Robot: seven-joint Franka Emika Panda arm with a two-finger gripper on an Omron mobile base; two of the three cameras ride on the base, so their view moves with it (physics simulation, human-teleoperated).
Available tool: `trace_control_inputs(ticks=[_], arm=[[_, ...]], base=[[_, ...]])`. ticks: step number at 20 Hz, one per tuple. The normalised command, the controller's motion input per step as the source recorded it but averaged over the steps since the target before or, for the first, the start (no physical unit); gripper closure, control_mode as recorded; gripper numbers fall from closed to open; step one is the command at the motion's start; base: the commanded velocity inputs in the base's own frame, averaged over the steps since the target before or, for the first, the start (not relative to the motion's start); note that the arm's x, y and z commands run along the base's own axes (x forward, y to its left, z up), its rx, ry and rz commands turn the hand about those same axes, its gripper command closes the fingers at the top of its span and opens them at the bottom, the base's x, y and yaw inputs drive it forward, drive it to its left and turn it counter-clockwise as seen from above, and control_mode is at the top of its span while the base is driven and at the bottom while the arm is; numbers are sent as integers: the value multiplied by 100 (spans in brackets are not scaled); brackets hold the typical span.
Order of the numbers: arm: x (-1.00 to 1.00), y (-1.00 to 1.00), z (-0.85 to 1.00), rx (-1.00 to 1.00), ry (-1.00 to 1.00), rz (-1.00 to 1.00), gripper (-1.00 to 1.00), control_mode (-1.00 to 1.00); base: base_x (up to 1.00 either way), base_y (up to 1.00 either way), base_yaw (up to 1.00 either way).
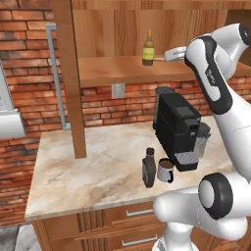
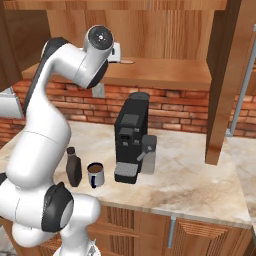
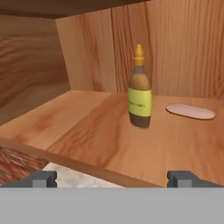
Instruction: Pick the syrup bottle and honey bottle from the cabinet and place them next to the mug.
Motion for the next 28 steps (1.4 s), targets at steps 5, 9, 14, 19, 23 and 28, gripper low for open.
trace_control_inputs(ticks=[5,9,14,19,23,28], arm=[[27,-1,3,0,0,5,-100,-100],[31,0,1,0,0,3,-100,-100],[24,0,0,0,0,3,-100,-100],[9,0,0,0,0,2,-100,-100],[16,0,0,0,0,2,-100,-100],[8,4,-1,0,0,0,-100,-100]], base=[[0,0,0],[0,0,0],[0,0,0],[0,0,0],[0,0,0],[0,0,0]])
